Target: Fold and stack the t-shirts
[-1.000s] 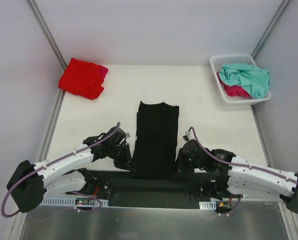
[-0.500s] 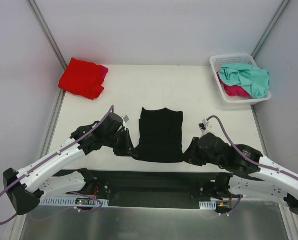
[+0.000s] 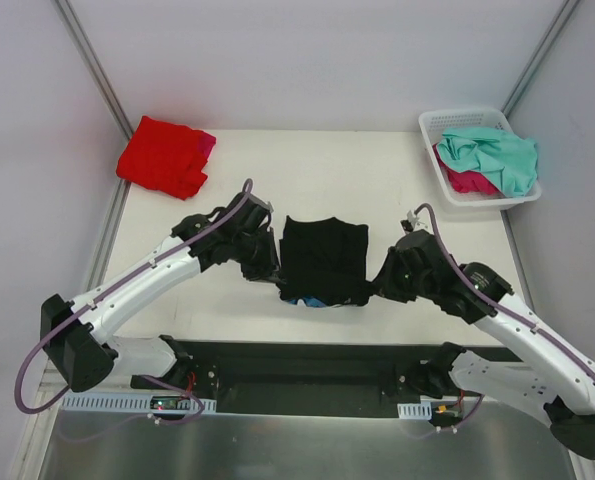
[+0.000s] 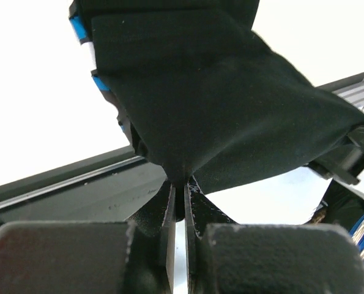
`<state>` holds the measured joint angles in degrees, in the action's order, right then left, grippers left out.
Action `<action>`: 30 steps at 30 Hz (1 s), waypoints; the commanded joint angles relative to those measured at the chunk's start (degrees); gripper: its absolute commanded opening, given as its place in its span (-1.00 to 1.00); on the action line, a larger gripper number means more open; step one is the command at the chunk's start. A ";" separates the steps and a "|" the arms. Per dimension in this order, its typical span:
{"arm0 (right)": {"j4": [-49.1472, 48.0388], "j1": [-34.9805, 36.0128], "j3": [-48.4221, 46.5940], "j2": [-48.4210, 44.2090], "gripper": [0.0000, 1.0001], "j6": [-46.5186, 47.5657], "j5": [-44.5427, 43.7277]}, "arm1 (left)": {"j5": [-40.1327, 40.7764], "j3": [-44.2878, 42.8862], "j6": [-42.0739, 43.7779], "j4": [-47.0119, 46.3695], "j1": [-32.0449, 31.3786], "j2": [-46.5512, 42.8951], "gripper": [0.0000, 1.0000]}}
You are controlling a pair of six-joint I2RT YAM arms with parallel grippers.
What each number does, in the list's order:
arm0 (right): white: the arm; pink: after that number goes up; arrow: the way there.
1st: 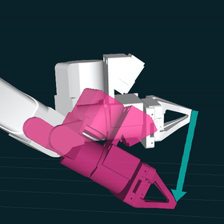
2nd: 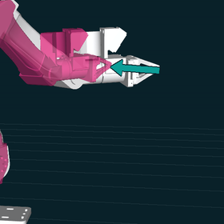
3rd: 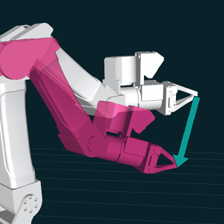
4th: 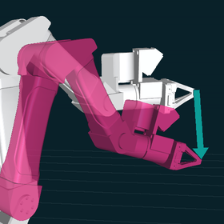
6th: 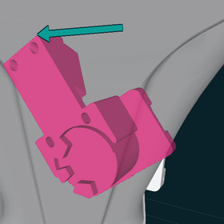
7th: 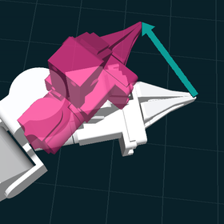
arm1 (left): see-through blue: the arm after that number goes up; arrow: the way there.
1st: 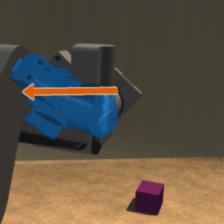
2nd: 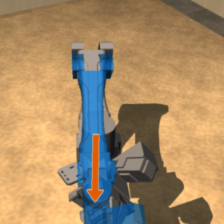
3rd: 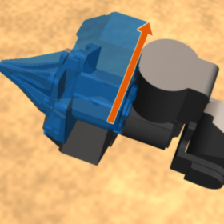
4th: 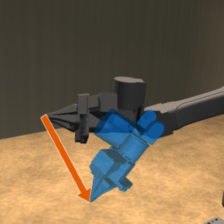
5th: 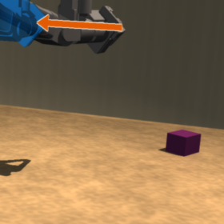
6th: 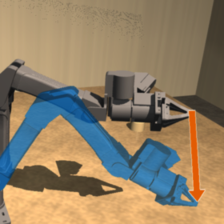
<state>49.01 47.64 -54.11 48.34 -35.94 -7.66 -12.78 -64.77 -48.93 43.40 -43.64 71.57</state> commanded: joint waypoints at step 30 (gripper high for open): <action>-7.00 -25.48 -13.56 22.85 -0.83 21.53 16.97 | -3.83 -26.10 14.12 0.90 13.93 26.33 -1.00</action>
<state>41.69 24.56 -64.05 69.67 -17.76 8.34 -16.40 -85.82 -37.85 43.40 -31.73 95.39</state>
